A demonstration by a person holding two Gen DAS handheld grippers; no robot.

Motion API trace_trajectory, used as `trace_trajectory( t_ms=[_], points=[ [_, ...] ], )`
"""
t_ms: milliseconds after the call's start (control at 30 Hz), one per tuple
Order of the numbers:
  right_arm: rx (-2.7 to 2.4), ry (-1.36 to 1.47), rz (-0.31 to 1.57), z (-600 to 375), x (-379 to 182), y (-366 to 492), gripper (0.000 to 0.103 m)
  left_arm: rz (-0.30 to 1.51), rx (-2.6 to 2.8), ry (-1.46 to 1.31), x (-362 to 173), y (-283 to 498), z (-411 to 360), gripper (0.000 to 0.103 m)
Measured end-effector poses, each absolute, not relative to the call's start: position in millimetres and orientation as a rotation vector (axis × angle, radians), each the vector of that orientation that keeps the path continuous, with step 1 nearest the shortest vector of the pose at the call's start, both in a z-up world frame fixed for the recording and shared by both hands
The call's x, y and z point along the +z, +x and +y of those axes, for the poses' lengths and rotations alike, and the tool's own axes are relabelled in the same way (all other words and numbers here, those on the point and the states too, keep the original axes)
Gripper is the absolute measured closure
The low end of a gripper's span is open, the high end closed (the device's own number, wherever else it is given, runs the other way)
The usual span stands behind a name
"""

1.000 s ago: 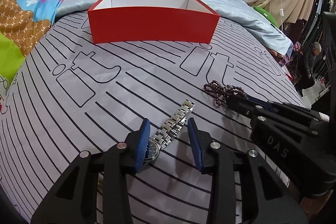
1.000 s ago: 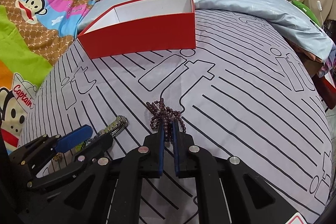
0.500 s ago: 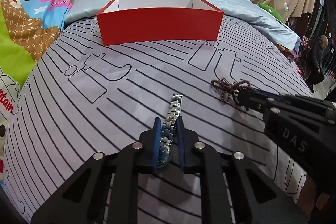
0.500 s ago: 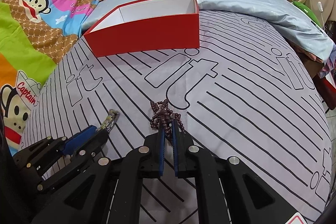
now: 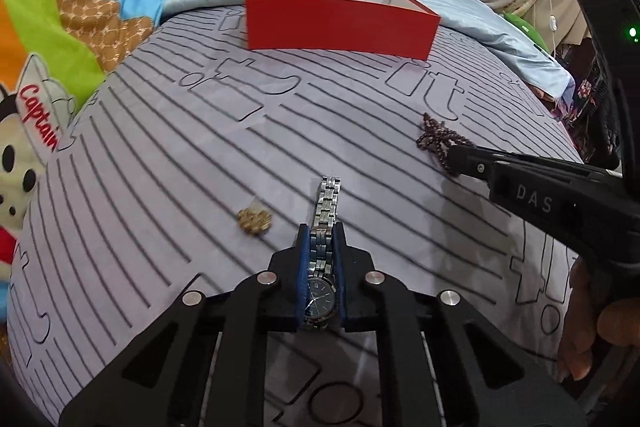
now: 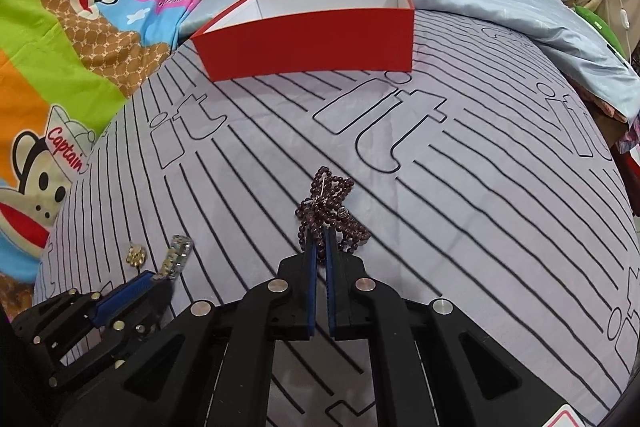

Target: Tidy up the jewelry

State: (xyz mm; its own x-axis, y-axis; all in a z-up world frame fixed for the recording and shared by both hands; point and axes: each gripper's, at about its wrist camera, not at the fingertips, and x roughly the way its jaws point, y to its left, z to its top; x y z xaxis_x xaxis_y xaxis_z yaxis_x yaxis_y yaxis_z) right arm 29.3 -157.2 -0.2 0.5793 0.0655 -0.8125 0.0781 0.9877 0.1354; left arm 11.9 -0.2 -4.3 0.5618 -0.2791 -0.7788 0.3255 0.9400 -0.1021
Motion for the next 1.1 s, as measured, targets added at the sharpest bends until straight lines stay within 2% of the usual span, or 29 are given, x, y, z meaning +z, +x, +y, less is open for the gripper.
trace_trajectory(
  t_ms=[167,233,300,333,367,400,667,733,800,867,1000,1100],
  points=[
    [-0.005,0.167,0.958,-157,-3,28,0.099,0.905,-0.321,0.025,-5,12,20,0.091],
    [-0.006,0.166,0.958,-157,-3,28,0.094,0.905,-0.321,0.015,-5,14,24,0.090],
    [-0.008,0.164,0.957,-157,-3,28,0.089,0.898,-0.311,0.019,-5,15,26,0.076],
    [-0.007,0.162,0.956,-157,-2,28,0.083,0.890,-0.305,0.017,-4,14,28,0.058],
    [-0.011,0.158,0.953,-156,-2,28,0.079,0.884,-0.287,0.019,-4,15,31,0.045],
    [-0.011,0.156,0.952,-156,-2,29,0.075,0.876,-0.281,0.010,-4,16,35,0.045],
    [-0.002,0.164,0.952,-157,-2,34,0.075,0.884,-0.301,0.030,-6,35,28,0.048],
    [-0.002,0.159,0.953,-156,-2,35,0.075,0.882,-0.315,0.046,-6,37,20,0.056],
    [-0.001,0.154,0.955,-156,-1,36,0.075,0.881,-0.318,0.059,-6,38,16,0.069],
    [-0.001,0.151,0.956,-156,-2,36,0.075,0.880,-0.321,0.057,-6,38,15,0.074],
    [-0.001,0.151,0.957,-155,-2,36,0.075,0.876,-0.328,0.042,-5,36,16,0.078],
    [0.000,0.150,0.959,-156,-2,35,0.081,0.863,-0.333,0.039,-1,34,15,0.083]
  ],
)
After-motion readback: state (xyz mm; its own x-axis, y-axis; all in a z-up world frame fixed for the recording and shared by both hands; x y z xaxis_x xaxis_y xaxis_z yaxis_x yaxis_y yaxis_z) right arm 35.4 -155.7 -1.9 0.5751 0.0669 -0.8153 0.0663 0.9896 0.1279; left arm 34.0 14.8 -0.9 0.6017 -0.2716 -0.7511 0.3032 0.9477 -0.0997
